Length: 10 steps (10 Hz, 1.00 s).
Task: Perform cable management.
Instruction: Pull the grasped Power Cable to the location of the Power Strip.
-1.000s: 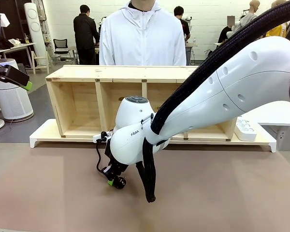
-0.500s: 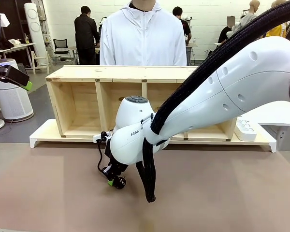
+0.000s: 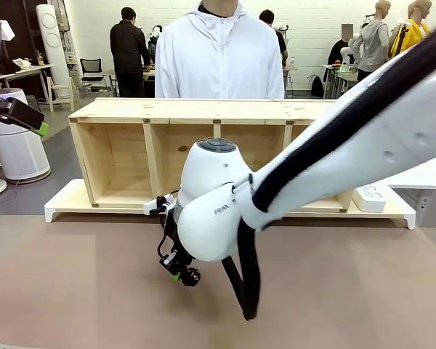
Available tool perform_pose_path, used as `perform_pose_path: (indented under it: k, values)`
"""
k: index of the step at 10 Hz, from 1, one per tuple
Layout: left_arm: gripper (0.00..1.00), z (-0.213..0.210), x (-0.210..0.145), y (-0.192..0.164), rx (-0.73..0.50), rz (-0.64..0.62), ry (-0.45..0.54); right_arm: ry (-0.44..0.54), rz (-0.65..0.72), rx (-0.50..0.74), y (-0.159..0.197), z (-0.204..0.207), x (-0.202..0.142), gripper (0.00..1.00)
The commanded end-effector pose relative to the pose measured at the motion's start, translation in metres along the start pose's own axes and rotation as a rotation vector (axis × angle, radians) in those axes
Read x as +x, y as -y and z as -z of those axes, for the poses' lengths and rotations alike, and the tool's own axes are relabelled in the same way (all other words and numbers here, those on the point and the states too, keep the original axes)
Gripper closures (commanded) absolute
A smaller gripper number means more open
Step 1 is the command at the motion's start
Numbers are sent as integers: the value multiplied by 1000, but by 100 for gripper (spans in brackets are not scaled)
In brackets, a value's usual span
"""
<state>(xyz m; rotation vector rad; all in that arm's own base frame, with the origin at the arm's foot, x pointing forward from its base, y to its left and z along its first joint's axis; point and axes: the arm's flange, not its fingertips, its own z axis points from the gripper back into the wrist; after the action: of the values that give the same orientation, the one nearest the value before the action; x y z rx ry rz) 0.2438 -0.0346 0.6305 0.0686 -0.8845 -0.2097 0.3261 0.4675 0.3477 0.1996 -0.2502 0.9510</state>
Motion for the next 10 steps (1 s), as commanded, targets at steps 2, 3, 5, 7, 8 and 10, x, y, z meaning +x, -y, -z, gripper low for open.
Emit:
perform_pose_path:
  k: [2, 3, 5, 7, 8, 10]
  values:
    - [0, 0, 1, 0, 0, -2, 8, 91, 76, -68, -16, -34, -55, 84]
    - [0, 0, 1, 0, 0, -2, 8, 114, 113, -100, -22, -46, -77, 84]
    - [0, 0, 1, 0, 0, -2, 8, 167, 198, -161, -32, -67, -114, 84]
    - [0, 0, 1, 0, 0, -2, 8, 220, 300, -223, -36, -83, -153, 84]
    - [0, 0, 1, 0, 0, -2, 8, 243, 342, -241, -35, -88, -167, 84]
    - [0, 0, 1, 0, 0, -2, 8, 282, 402, -258, -30, -93, -188, 84]
